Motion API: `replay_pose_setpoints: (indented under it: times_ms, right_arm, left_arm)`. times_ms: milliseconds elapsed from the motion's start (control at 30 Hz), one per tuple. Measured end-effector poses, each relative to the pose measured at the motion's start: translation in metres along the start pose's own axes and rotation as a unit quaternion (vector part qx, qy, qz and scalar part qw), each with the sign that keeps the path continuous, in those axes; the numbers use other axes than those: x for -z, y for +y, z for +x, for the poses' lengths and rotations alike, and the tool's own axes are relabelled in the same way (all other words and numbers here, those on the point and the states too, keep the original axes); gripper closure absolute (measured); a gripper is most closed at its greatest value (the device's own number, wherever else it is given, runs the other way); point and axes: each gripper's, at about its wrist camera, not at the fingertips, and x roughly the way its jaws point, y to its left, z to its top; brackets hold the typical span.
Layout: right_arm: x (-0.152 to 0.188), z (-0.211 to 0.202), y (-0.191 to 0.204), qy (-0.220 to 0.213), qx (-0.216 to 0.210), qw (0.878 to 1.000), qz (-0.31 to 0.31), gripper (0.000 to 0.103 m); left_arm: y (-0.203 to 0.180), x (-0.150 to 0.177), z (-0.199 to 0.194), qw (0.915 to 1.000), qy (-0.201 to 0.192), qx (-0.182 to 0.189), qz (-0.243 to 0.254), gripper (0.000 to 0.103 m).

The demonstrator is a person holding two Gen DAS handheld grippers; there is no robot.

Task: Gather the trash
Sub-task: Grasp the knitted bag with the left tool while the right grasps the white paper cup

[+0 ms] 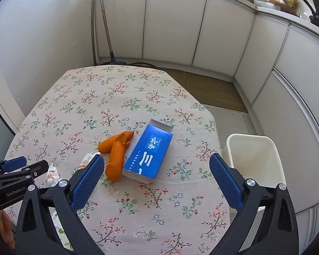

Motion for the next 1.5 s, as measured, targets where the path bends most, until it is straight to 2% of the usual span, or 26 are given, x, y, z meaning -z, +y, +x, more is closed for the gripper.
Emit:
replay_pose_setpoints:
  times_ms: [267,533,667,700,733,900,1067,1233,1400,1500]
  right_arm:
    - [-0.001,0.007,0.028,0.014,-0.022,1.0,-0.013,0.007]
    - [0.001,0.014,0.044,0.037,-0.042,0.998,-0.025,0.007]
    - [0.005,0.019,0.041,0.057,-0.048,0.997,-0.019,0.007]
    - [0.007,0.021,0.04,0.064,-0.049,0.997,-0.017,0.007]
    - [0.008,0.023,0.039,0.073,-0.051,0.996,-0.015,0.007]
    - [0.018,0.032,0.044,0.11,-0.068,0.991,-0.021,0.007]
    - [0.032,0.034,0.067,0.153,-0.103,0.982,-0.036,0.007]
    - [0.057,0.038,0.097,0.214,-0.132,0.967,-0.034,0.007]
    - [0.08,0.039,0.122,0.237,-0.126,0.963,-0.028,0.007]
    - [0.09,0.04,0.132,0.244,-0.116,0.962,-0.03,0.007]
  left_arm:
    - [0.032,0.007,0.04,0.9953,0.083,0.01,-0.049,0.038]
    - [0.042,0.006,0.062,0.9911,0.104,0.034,-0.075,0.041]
    - [0.039,0.003,0.071,0.9912,0.106,0.038,-0.07,0.051]
    - [0.036,0.002,0.072,0.9923,0.104,0.035,-0.058,0.057]
    - [0.033,0.001,0.073,0.9921,0.107,0.04,-0.051,0.07]
    - [0.031,0.002,0.07,0.9922,0.109,0.048,-0.035,0.072]
    - [0.036,0.0,0.039,0.9963,0.073,0.042,-0.016,0.072]
    - [0.047,-0.005,-0.016,0.9996,0.004,0.027,0.001,0.072]
    - [0.061,-0.008,-0.066,0.9979,-0.062,0.017,0.008,0.072]
    - [0.073,-0.011,-0.081,0.9964,-0.082,0.02,-0.001,0.072]
